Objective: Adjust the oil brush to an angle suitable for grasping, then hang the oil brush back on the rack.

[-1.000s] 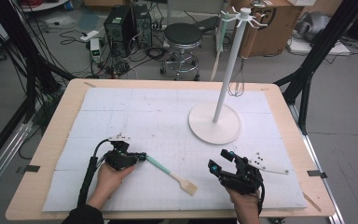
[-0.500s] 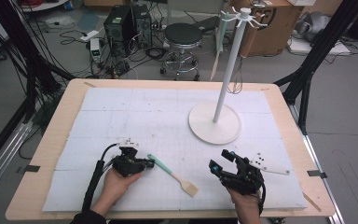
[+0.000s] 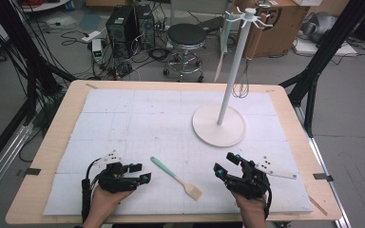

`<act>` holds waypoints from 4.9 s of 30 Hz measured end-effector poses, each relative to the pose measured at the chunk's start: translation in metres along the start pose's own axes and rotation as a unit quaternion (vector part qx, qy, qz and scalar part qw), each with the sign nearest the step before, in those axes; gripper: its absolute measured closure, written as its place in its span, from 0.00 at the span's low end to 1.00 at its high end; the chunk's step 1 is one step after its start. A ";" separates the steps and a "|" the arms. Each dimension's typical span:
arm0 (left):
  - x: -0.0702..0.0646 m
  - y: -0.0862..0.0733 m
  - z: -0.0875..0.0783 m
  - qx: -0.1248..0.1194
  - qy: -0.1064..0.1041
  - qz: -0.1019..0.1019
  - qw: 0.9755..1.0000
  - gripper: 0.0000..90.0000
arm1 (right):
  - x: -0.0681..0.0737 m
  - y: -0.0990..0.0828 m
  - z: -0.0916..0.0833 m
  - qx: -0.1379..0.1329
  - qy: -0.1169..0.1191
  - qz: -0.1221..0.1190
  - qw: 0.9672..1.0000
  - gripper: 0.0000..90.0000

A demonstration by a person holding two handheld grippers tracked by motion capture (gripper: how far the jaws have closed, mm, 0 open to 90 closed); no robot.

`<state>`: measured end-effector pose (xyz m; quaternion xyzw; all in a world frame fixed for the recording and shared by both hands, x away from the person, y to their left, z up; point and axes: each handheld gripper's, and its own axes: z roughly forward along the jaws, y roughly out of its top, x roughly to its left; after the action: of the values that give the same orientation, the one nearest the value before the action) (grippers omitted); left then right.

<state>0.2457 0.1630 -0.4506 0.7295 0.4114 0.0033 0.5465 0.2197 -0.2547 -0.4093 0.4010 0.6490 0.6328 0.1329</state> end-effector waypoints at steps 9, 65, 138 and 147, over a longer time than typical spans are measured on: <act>-0.018 -0.016 -0.029 -0.015 0.009 0.029 0.999 0.35 | 0.001 -0.001 -0.005 0.003 0.000 0.006 1.000 0.30; -0.046 -0.044 -0.088 -0.103 0.043 0.049 0.993 0.27 | 0.032 -0.038 0.124 0.276 0.068 0.015 0.959 0.62; -0.046 -0.046 -0.088 -0.101 0.043 0.042 0.993 0.27 | 0.036 -0.039 0.130 0.309 0.039 -0.036 0.950 0.92; -0.046 -0.048 -0.089 -0.101 0.045 0.043 0.993 0.27 | 0.026 -0.025 0.114 0.252 0.054 -0.016 0.966 0.92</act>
<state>0.1466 0.2092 -0.4326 0.6863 0.4017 0.1012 0.5978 0.2716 -0.1523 -0.4421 0.3768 0.8000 0.4669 0.0022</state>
